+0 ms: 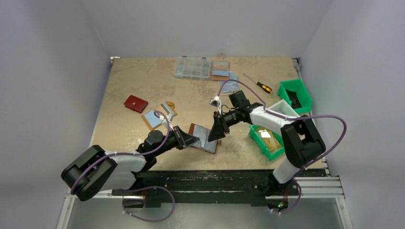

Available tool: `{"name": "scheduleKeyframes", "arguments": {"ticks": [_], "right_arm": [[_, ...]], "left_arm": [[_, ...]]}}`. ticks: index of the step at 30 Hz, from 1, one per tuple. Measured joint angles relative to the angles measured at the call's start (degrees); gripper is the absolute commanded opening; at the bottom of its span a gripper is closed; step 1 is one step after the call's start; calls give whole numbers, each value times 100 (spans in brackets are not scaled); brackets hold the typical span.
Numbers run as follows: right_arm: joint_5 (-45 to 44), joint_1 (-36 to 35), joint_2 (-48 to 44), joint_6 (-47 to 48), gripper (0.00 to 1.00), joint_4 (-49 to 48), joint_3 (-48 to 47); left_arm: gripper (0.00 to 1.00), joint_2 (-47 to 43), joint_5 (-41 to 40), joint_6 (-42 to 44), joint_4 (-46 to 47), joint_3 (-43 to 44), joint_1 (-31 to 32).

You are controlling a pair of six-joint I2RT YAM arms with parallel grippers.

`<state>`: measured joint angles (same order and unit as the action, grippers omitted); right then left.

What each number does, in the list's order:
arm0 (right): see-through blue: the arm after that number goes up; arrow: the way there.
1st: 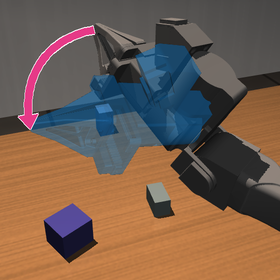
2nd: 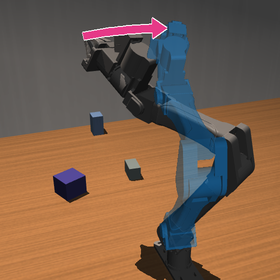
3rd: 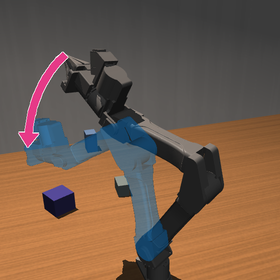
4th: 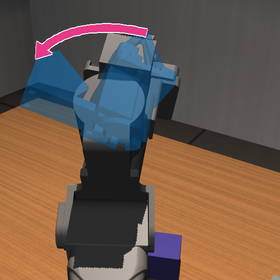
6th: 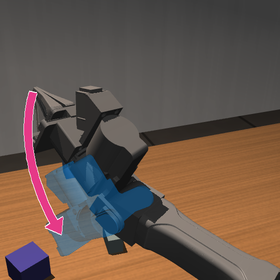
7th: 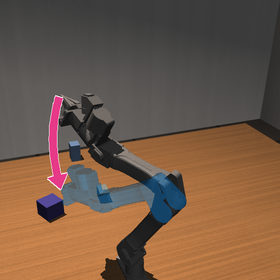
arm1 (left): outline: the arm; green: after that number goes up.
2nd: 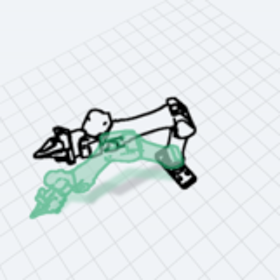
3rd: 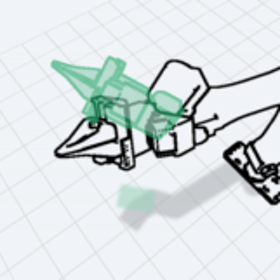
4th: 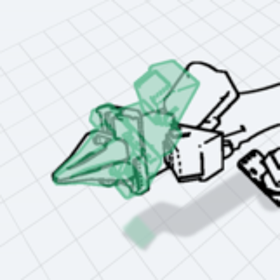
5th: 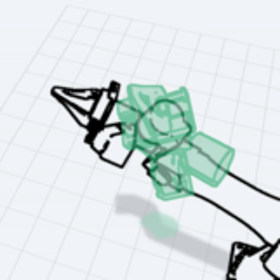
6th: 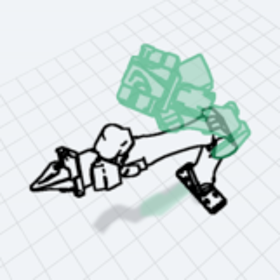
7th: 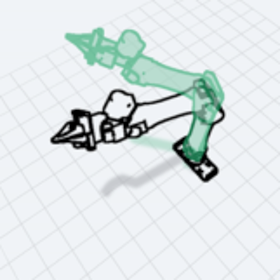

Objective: Take the credit cards out of the card holder
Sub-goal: Remove the credit card from the card holder.

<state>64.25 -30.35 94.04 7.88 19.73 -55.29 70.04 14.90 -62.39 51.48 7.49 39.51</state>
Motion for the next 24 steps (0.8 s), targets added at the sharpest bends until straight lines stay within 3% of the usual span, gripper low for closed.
{"name": "scheduleKeyframes", "arguments": {"ticks": [10, 24], "right_arm": [[584, 297, -210, -1244, 45, -992, 271], [579, 444, -378, -1377, 46, -1056, 293]], "left_arm": [[0, 660, 31, -431, 1480, -33, 271], [0, -87, -382, -396, 1259, -83, 308]]}}
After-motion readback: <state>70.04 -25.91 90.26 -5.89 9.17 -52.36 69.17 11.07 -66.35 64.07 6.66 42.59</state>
